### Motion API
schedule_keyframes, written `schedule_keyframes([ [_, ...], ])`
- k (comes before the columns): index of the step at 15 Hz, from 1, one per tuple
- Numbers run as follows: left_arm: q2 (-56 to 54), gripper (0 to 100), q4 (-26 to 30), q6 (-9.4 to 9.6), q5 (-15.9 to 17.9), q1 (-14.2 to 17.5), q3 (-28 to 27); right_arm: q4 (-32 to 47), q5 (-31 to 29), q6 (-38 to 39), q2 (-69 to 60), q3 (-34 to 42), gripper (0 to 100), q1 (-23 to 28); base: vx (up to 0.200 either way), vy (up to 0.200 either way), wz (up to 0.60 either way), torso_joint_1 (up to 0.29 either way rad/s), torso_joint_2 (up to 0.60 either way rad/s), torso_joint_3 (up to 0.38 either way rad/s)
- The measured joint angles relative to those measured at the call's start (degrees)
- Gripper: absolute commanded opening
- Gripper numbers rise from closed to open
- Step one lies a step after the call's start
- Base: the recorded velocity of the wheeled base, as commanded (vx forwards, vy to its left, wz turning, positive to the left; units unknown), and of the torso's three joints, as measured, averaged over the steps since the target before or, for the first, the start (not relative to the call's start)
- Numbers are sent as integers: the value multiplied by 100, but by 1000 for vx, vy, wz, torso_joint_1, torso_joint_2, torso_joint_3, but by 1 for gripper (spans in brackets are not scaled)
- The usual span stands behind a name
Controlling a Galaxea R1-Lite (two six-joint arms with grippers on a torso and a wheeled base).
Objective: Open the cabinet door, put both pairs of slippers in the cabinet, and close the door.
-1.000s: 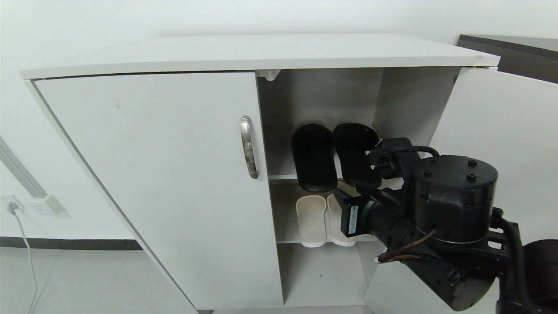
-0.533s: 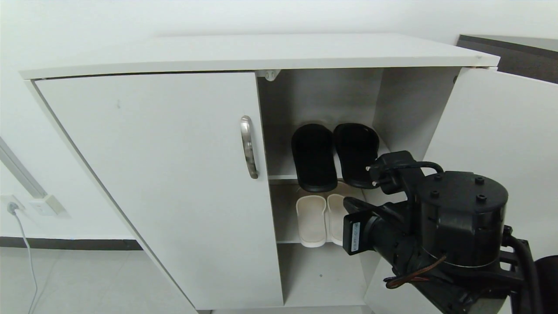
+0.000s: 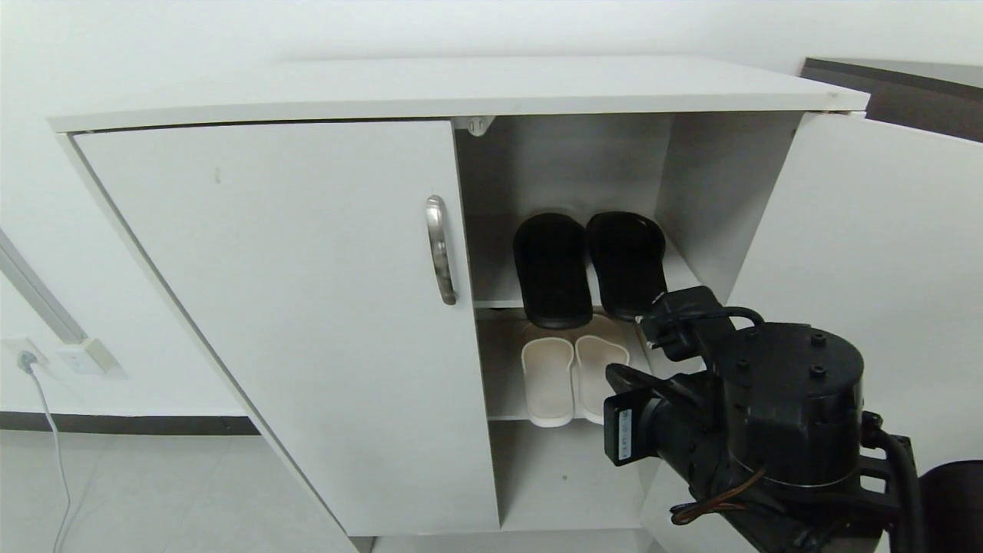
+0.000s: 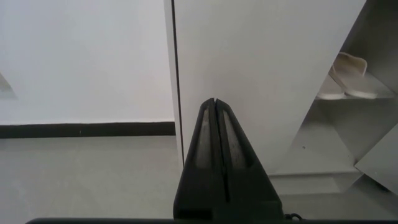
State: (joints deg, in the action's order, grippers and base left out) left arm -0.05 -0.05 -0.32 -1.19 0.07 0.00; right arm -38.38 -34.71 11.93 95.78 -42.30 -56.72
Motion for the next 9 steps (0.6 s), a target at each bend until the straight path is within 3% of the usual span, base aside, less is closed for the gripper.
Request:
schedule_keyframes([
  [9, 0, 0, -2, -1, 7, 0, 0, 0, 26, -23, 63, 188, 0, 26, -200, 0, 0, 0, 0, 3],
])
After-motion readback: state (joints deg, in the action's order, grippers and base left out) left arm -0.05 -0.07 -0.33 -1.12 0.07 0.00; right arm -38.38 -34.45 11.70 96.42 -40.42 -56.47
